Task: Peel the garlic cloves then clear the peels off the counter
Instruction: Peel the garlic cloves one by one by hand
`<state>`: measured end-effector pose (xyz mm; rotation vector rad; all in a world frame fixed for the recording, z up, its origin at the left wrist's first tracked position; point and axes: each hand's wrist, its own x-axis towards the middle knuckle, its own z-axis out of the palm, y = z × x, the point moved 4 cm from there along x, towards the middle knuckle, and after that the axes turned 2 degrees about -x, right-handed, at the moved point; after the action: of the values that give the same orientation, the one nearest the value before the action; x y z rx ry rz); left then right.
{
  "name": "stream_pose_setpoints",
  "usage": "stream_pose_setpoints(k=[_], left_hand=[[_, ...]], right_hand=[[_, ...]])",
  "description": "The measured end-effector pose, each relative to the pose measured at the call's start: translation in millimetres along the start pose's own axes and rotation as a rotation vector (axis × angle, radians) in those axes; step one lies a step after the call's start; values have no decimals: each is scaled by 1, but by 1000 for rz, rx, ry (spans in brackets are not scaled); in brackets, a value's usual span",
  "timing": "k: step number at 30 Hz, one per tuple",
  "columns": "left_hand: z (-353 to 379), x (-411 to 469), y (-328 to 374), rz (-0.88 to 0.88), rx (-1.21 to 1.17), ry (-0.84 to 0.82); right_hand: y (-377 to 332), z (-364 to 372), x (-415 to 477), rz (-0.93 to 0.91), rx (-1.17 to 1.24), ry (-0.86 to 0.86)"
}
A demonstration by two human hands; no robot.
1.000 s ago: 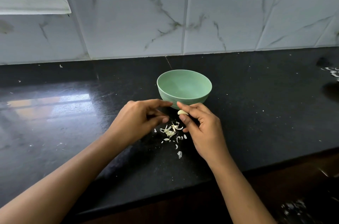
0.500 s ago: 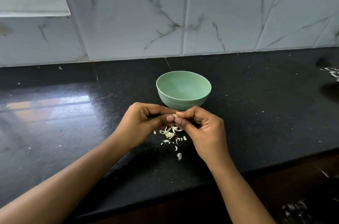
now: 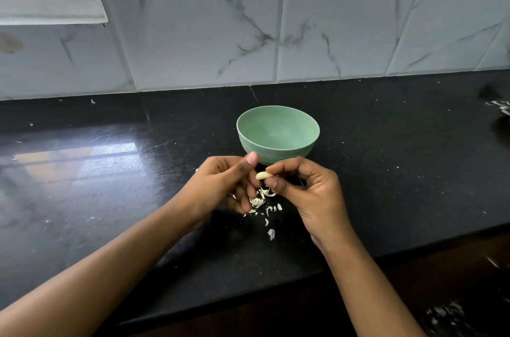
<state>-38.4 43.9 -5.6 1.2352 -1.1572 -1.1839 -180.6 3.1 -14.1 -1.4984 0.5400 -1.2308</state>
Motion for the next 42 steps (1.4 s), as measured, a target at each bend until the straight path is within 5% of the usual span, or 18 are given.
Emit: stream_pose_setpoints(k=[23, 35, 42], left_hand=[[2, -4, -3, -36, -184, -384], [3, -1, 0, -42, -8, -149], [-1, 0, 0, 15, 52, -9]], right_hand=[[-1, 2, -3, 150, 163, -60], [1, 1, -4, 40, -27, -81], [3, 5, -4, 165, 39, -113]])
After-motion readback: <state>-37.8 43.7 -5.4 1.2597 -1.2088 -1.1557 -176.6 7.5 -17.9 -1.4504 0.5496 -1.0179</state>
